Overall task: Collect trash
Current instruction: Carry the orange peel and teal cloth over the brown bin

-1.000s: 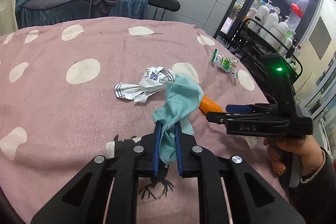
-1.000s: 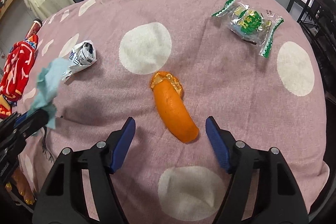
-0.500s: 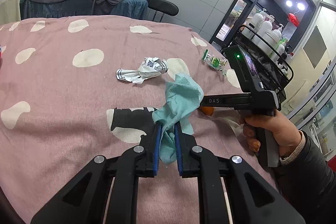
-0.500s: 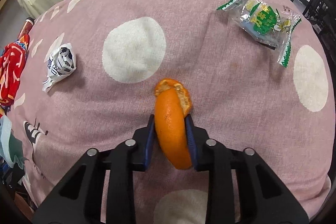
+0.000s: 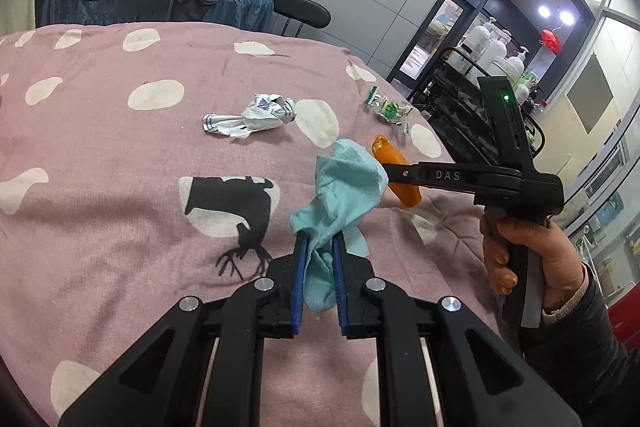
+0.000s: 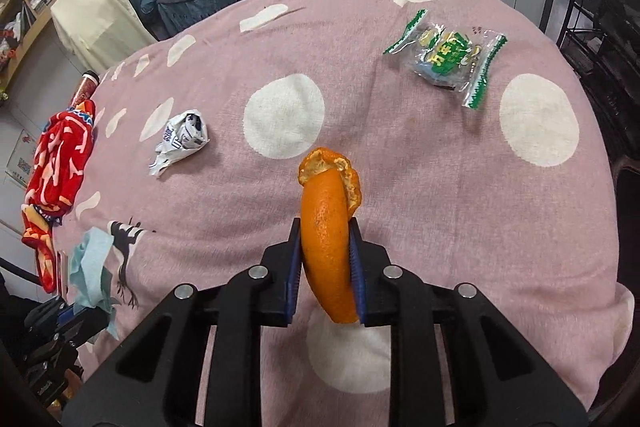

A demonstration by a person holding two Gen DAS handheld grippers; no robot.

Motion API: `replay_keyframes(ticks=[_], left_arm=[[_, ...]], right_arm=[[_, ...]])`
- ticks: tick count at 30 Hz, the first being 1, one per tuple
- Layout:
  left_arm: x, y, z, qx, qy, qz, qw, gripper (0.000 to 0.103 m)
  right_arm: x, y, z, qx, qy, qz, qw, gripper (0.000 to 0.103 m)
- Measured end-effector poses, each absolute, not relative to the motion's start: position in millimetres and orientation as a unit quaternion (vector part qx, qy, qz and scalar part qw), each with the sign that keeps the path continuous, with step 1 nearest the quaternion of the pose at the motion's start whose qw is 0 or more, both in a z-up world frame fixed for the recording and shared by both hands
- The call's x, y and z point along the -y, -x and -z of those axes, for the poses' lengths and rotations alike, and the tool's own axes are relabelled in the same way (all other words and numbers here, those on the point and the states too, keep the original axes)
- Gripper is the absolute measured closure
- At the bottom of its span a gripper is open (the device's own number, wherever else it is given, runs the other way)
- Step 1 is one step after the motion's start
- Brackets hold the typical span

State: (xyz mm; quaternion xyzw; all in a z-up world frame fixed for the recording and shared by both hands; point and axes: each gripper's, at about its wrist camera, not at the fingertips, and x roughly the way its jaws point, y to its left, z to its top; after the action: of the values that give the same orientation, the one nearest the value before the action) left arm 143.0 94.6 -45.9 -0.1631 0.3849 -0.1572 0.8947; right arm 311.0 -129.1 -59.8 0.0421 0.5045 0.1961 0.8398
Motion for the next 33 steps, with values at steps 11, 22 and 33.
replay_keyframes(ticks=[11,22,33], left_arm=[[-28.7,-130.4,36.9,-0.371,0.137,0.217,0.892,0.090],[79.5,-125.9,30.5,-0.367,0.094,0.312,0.871,0.090],[176.1,-142.4,29.9,-0.377,0.059,0.374,0.846,0.090]], right_arm=[[183.7,-247.0,34.1,-0.439,-0.064,-0.163,0.881,0.081],[305.5,-193.9,29.2,-0.393,-0.109,-0.054,0.911,0.081],[403.5,-186.3,59.5,-0.398,-0.151,0.052,0.903,0.081]])
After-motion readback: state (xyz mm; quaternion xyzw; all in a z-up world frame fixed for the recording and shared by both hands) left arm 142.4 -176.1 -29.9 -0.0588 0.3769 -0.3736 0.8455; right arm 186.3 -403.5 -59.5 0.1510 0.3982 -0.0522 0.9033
